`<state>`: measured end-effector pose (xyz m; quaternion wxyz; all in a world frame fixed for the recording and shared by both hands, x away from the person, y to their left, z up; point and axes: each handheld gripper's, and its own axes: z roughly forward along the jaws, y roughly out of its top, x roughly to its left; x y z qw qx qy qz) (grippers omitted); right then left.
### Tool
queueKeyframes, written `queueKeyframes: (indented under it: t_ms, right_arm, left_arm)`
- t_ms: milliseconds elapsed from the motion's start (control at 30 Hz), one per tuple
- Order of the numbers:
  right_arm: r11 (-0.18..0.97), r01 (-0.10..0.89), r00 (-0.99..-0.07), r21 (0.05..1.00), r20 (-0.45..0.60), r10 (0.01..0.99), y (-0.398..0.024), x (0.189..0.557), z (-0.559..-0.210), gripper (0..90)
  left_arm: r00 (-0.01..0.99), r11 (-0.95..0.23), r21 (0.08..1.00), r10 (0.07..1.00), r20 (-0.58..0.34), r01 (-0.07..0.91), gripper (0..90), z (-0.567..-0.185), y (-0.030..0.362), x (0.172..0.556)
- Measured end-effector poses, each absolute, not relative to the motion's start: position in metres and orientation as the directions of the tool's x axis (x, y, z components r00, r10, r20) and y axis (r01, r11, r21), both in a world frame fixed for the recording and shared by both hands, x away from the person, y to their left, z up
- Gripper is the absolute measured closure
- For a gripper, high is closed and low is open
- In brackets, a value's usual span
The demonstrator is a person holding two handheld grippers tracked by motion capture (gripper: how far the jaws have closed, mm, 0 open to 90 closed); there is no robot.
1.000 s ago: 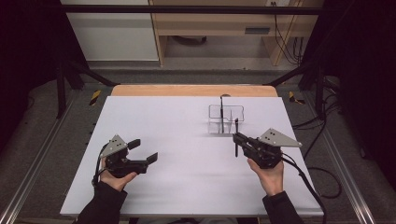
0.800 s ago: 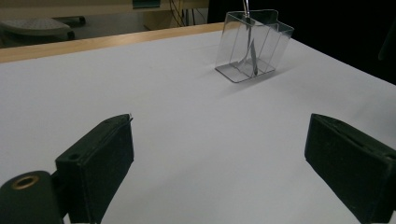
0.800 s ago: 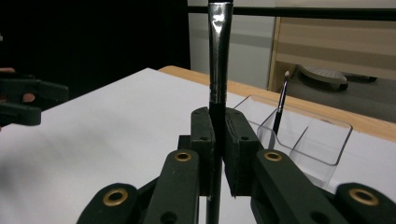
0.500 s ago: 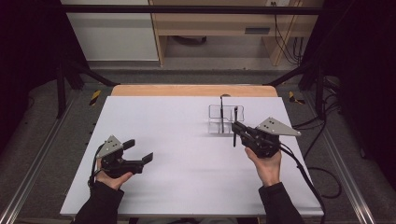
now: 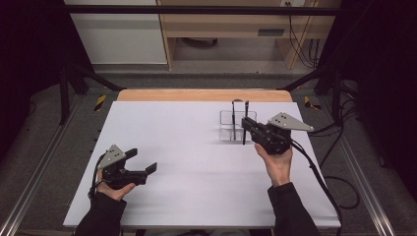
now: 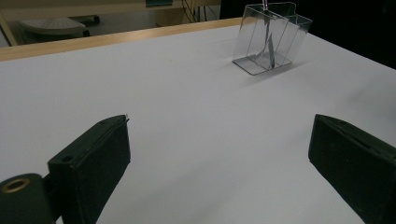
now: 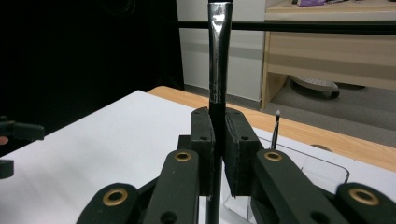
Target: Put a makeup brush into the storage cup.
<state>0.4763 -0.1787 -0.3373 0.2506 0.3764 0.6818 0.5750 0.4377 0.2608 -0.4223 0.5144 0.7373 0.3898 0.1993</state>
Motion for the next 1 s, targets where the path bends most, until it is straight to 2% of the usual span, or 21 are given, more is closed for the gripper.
queueKeyframes:
  t_ms: [567,1000]
  right_arm:
    - [0.03,0.233,-0.547,0.972,0.105,0.831,-0.164,0.506,-0.335,83.2]
    - [0.006,0.227,-0.473,0.974,0.105,0.875,-0.164,0.532,-0.337,83.2]
  left_arm:
    - [0.605,-0.169,0.914,0.79,-0.099,0.369,2.8,-0.426,0.269,0.436]
    - [0.606,-0.18,0.914,0.791,-0.085,0.363,2.9,-0.427,0.27,0.436]
